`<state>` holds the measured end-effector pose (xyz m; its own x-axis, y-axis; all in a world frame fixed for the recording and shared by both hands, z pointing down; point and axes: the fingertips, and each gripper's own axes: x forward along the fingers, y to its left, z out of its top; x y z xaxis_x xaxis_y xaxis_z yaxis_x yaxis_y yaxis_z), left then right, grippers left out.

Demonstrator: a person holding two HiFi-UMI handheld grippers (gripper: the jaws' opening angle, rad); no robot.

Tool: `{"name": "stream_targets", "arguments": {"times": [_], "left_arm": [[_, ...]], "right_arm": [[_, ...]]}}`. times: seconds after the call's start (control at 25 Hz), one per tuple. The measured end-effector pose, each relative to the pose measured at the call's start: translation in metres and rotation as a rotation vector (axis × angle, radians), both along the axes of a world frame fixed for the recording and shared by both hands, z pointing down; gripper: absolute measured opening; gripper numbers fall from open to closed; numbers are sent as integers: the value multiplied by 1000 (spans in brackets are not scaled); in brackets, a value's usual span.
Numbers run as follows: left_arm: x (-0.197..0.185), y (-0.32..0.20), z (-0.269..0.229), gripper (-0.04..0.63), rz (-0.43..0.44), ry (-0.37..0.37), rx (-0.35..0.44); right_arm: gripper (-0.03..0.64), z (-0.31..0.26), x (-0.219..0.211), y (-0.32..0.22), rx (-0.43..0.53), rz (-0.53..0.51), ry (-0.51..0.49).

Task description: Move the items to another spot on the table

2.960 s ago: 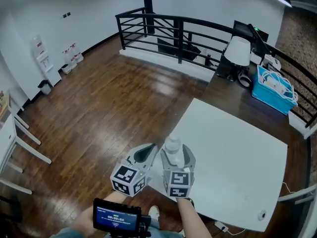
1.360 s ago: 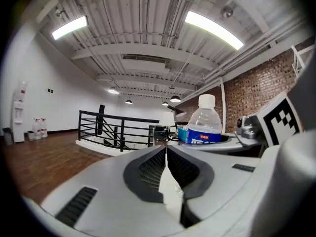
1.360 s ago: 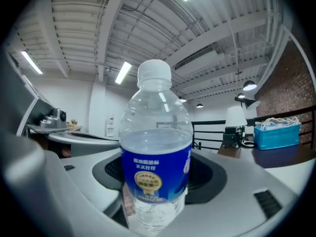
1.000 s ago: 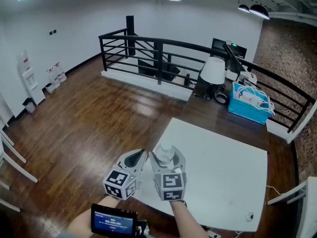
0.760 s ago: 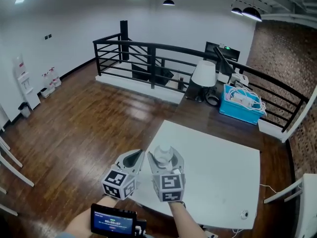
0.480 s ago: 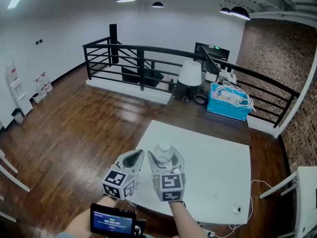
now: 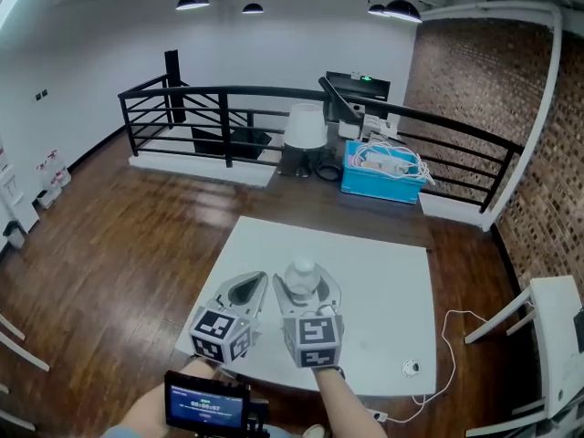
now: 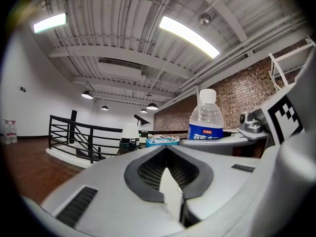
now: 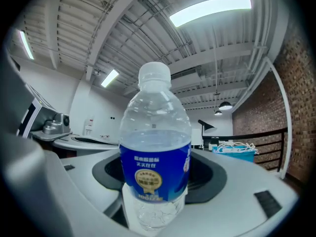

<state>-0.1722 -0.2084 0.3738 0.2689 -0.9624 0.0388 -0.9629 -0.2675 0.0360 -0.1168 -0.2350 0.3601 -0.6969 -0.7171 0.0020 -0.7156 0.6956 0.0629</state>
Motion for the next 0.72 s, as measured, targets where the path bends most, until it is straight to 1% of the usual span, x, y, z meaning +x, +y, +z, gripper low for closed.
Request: {"name": "stream_targets", "arguments": {"times": [0.16,0.28,0.36,0.52,0.72], "left_arm": [[47,-8,-2,12,59,-7,-2],[84,-13,-2,12,115,-18,-7],[107,-16,-1,12,150,-26,-10],[154,-25,0,12,208,-29,-12],[207,-32,4,12,268,-29,-16]], "right_arm": [[291,-2,44,-7,5,48,3],[291,-4,78,-7,-15,88,10],[291,-3,100,-8,-15,118,-3],[291,0,144,-9,-37,166,11],[291,5,198,-19,-34,235,11]]}}
